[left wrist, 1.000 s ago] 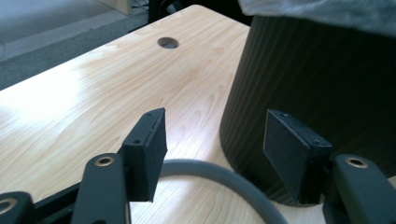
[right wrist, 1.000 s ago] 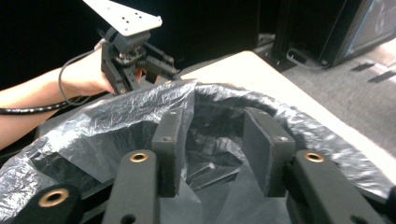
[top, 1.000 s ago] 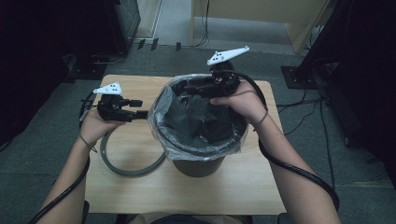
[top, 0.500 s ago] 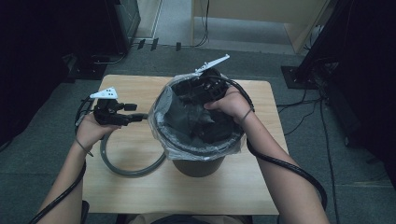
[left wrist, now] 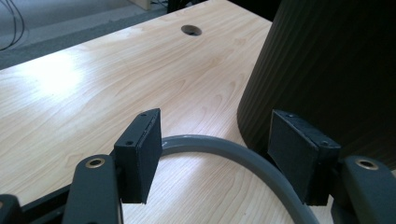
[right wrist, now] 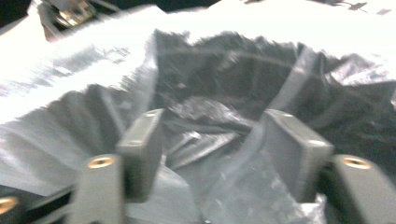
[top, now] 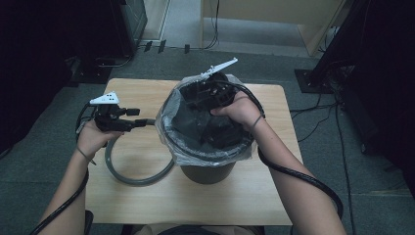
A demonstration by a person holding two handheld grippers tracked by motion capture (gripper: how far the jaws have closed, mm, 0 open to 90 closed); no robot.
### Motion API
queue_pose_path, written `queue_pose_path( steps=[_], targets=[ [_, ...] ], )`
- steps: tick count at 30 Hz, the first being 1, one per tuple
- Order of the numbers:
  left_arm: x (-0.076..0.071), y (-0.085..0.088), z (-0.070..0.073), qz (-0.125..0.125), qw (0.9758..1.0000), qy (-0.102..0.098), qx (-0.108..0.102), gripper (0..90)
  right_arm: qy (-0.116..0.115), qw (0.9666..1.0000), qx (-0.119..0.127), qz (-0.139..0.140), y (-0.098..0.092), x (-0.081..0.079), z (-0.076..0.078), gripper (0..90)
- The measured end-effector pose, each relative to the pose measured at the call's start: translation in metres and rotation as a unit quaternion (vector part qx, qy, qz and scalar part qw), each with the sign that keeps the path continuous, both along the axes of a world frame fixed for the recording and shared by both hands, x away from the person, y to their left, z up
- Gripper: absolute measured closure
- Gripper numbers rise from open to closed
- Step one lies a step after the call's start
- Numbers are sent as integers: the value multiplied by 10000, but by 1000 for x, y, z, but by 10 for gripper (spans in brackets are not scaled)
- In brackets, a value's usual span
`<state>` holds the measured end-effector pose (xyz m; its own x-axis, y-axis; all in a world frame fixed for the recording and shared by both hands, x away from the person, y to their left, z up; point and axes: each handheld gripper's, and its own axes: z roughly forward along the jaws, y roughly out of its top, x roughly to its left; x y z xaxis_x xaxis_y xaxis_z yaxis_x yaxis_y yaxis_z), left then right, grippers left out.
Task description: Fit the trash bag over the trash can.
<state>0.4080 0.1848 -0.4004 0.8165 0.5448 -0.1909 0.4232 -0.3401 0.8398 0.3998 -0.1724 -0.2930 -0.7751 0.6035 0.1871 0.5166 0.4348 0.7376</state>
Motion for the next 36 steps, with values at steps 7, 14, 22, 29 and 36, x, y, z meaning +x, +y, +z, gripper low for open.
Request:
queue_pose_path(
  steps=[7, 14, 22, 29, 36],
  targets=[
    [0, 8, -2, 121, 9999, 10, -22, 344, -5, 9992, 89, 378, 24, -14, -3, 513],
    [0, 18, -5, 262, 9997, -10, -29, 344, -58, 9962, 75, 864, 46, -29, -11, 373],
    [0, 27, -10, 425, 9991, -42, 10, 344, 63, 9920, -120, 1254, 43, -43, -20, 266],
    [0, 34, -16, 466, 9989, -101, -21, 343, 113, 9849, -419, 1677, 38, -57, -17, 277],
    [1, 35, -20, 494, 9986, -128, 127, 343, 171, 9813, -473, 1860, 30, -58, -14, 189]
  ],
)
